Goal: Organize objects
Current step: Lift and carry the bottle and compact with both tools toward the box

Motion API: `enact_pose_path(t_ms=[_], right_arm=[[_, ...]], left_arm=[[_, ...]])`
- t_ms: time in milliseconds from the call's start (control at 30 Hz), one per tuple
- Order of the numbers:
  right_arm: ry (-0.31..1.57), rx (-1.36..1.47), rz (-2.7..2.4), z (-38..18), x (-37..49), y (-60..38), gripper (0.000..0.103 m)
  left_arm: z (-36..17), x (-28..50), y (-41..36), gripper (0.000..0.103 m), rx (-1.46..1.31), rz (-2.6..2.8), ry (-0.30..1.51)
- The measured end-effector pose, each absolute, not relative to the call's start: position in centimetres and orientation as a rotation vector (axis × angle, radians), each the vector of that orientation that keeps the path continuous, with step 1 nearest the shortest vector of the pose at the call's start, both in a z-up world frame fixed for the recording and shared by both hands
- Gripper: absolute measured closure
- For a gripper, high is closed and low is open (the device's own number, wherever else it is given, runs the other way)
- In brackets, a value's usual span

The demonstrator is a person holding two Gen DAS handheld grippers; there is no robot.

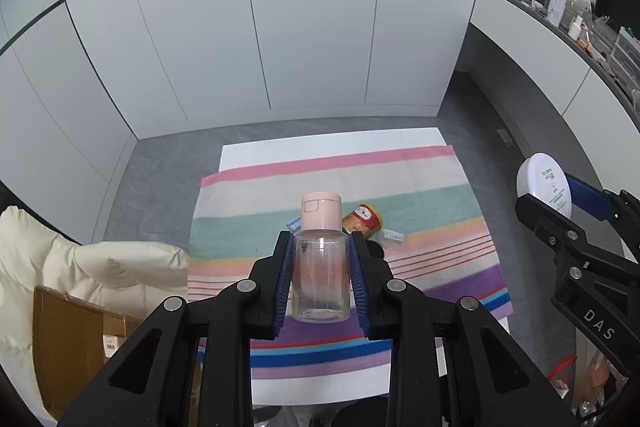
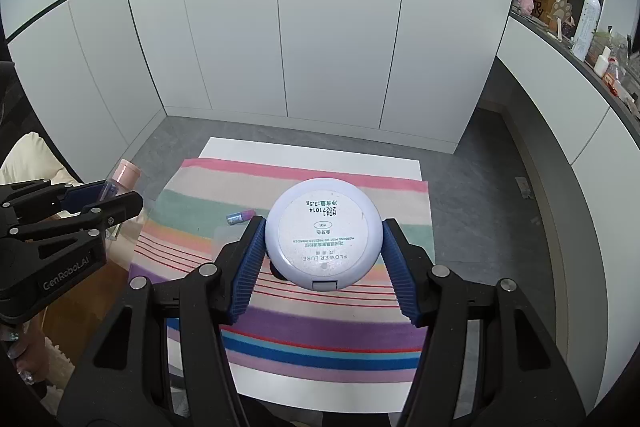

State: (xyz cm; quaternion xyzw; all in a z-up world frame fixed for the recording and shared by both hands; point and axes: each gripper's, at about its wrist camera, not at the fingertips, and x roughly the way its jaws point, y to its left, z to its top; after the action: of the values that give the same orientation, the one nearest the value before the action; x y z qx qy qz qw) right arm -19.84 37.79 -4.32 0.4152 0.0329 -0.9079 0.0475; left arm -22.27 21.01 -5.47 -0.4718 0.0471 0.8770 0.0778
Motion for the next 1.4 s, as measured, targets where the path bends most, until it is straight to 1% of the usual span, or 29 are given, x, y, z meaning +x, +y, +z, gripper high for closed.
enact_pose_path(t_ms=[200, 367, 700, 900, 1000, 1267, 1400], right_arm=[[0.098, 1.258, -2.768, -3.9, -18.7, 37.8, 0.043], [0.080, 1.249, -2.748, -3.4, -16.3, 37.4, 0.043], [0.083, 1.228, -2.716, -2.8, -11.1, 36.7, 0.043], [0.050, 1.244, -2.698, -3.2, -7.5, 36.7, 0.043], [0.048, 1.256, -2.695, -3.5, -5.6, 36.8, 0.043], [0.048, 1.288, -2.685, -4.4, -2.2, 37.0, 0.043], [0.054, 1.320, -2.675, -5.1, -0.3, 37.0, 0.043]], left_arm=[[-4.8, -21.0, 20.4, 0.075, -1.405, 2.656, 0.094], [-4.2, -18.8, 20.4, 0.075, -1.384, 2.651, 0.125], [-3.6, -12.9, 19.3, 0.075, -1.393, 2.589, 0.117], [-3.1, -8.7, 18.4, 0.075, -1.337, 2.640, 0.192], [-3.1, -7.0, 18.0, 0.075, -1.335, 2.631, 0.197], [-3.9, -4.0, 16.9, 0.075, -1.380, 2.574, 0.158], [-4.7, -2.9, 16.0, 0.075, -1.408, 2.549, 0.099]])
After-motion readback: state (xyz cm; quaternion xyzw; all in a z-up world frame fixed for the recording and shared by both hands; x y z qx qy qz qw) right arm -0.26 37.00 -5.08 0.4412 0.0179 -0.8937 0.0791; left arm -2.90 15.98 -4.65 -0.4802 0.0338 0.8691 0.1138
